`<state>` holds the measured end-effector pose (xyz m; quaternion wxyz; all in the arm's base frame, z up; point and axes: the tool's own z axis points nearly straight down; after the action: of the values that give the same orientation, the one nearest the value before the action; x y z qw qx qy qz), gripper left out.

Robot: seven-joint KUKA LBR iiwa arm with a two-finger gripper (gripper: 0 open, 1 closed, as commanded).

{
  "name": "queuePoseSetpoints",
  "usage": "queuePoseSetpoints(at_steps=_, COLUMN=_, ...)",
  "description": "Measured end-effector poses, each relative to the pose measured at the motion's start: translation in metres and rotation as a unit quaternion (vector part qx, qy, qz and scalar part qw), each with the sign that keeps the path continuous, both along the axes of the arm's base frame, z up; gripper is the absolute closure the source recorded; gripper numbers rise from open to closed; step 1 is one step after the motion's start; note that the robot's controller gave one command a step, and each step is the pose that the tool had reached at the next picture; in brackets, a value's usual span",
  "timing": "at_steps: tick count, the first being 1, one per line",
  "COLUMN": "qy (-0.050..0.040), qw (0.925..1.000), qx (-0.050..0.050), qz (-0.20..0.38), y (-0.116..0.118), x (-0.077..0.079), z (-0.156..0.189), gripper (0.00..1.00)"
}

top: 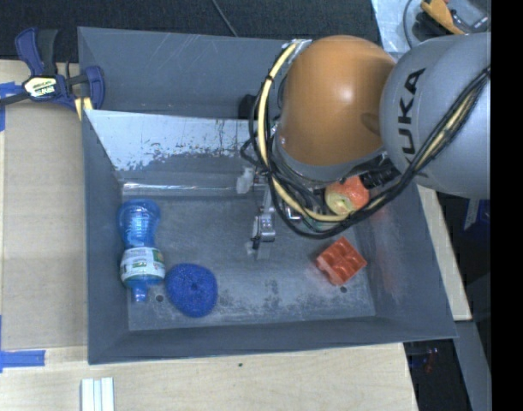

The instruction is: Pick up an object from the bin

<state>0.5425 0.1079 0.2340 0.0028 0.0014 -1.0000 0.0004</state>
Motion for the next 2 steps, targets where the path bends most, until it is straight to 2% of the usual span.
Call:
queuePoseSetpoints(at_steps=1, qy=-0.0045, qw=1.0, qx=0.001, qz=-0.002, y=-0.001, x=0.002, z=0.005, gripper=0.0)
queuePoseSetpoints(at_steps=2, qy=-0.0055, qw=1.0, qx=0.001, qz=0.001, y=0.035, x=-0.015, z=-0.082, gripper=0.0)
